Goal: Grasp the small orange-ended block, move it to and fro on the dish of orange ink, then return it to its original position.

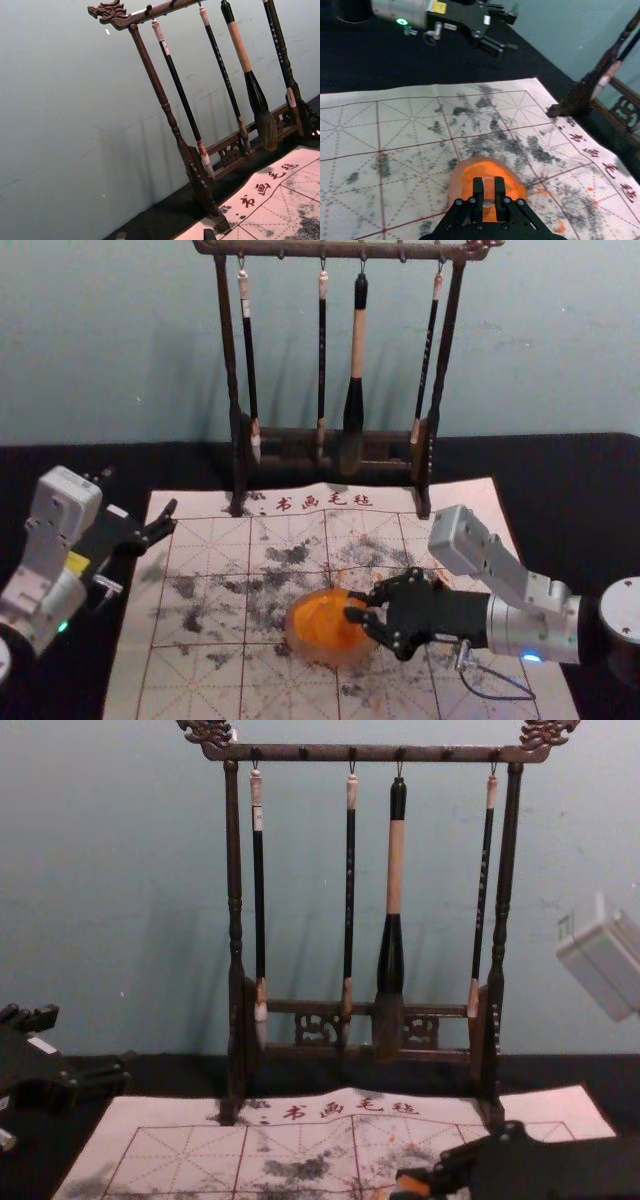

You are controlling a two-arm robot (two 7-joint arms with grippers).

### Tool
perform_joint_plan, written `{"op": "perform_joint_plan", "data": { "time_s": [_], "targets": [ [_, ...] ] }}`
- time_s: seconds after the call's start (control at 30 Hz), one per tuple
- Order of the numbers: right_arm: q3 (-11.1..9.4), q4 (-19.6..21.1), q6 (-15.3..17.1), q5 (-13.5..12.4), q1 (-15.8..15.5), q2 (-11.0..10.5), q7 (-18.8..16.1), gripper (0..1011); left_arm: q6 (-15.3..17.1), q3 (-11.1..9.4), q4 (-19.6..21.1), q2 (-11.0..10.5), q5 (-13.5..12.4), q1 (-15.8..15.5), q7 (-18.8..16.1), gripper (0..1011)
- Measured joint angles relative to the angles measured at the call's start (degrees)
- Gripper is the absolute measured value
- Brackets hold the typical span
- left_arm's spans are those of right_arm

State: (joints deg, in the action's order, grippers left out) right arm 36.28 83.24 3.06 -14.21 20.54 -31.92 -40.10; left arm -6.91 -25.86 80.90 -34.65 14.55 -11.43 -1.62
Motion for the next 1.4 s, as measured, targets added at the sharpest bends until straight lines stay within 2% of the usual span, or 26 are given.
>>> {"op": "perform_joint_plan", "data": {
  "time_s": [0.3, 0.73, 1.1, 1.4],
  "targets": [
    [1.3, 1.0, 0.2, 0.1, -0.1, -0.2, -0.5, 104, 0.0, 0.0, 0.0, 0.0, 0.0, 0.0, 0.0, 1001],
    [2.8, -0.5, 0.5, 1.7, 1.8, 1.5, -0.3, 104, 0.0, 0.0, 0.0, 0.0, 0.0, 0.0, 0.0, 1001],
    [2.5, -2.4, 1.4, 2.9, 3.1, 2.5, 1.0, 104, 0.0, 0.0, 0.0, 0.0, 0.0, 0.0, 0.0, 1001],
    [1.5, -2.5, 2.0, 3.0, 3.0, 2.2, 1.6, 104, 0.0, 0.0, 0.0, 0.0, 0.0, 0.0, 0.0, 1001]
  ]
}}
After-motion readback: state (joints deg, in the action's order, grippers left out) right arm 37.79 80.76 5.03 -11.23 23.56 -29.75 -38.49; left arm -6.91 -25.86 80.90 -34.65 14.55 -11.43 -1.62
